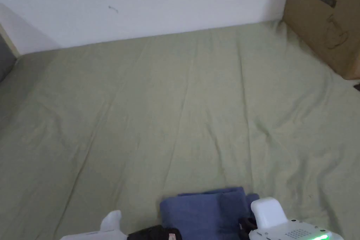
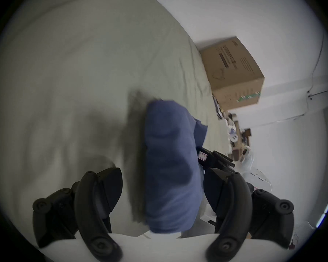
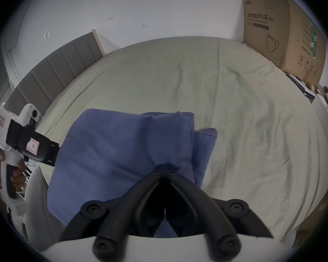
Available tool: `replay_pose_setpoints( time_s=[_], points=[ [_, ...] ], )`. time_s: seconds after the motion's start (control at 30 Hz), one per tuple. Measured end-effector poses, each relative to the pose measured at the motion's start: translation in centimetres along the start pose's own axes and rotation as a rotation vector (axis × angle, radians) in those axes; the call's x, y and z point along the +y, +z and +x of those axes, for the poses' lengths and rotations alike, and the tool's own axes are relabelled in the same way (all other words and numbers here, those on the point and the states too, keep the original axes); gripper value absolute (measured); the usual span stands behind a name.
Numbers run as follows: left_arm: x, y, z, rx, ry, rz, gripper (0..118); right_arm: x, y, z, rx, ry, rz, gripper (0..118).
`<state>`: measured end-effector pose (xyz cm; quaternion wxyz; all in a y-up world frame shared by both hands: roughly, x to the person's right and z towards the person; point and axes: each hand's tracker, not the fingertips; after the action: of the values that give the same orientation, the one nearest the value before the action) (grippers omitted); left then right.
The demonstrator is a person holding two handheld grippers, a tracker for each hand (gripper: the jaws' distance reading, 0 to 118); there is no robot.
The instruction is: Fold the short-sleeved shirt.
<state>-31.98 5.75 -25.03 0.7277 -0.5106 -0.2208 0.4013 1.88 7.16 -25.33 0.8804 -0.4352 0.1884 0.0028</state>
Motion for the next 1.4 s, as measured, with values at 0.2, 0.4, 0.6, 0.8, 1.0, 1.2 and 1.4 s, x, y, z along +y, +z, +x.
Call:
replay_pose_setpoints(
  time_s=[0.2, 0.4, 0.6, 0.8, 1.0, 1.2, 1.4],
  points=[
    [1.1, -4.3, -0.7, -0.17, 0.07, -0.064, 92, 0.1, -0.2, 0.3, 0.008, -0.032, -0.009, 0],
    [1.3, -3.6, -1.0, -0.043, 0.057, -0.07, 27, 0.1, -0.2, 0.3, 0.006, -0.022, -0.013, 0],
    [1.6, -3.0, -1.5, -0.108, 0.131, -0.082, 24, 1.6, 2.3, -2.0, -0.024, -0.01, 0.114, 0],
    [3.6, 1.2, -1.9, -0.014, 0.023, -0.021, 24, 4.0, 6.0, -6.0, -0.063, 0.051, 0.307, 0],
    [7.5, 10.9, -4.6, 0.232, -0.067, 0.084, 24, 6.7, 8.1, -9.7, -0.072, 0.05, 0.438, 0],
    [12.7, 20.8, -9.0, 0.609, -0.135, 0.127, 24, 7.8, 7.7, -11.6, -0.065, 0.049, 0.439, 0],
    [16.5, 28.1, -13.7, 0.936, -0.161, 0.082, 24, 8.2, 7.5, -12.2, -0.052, -0.005, 0.415, 0]
  ],
)
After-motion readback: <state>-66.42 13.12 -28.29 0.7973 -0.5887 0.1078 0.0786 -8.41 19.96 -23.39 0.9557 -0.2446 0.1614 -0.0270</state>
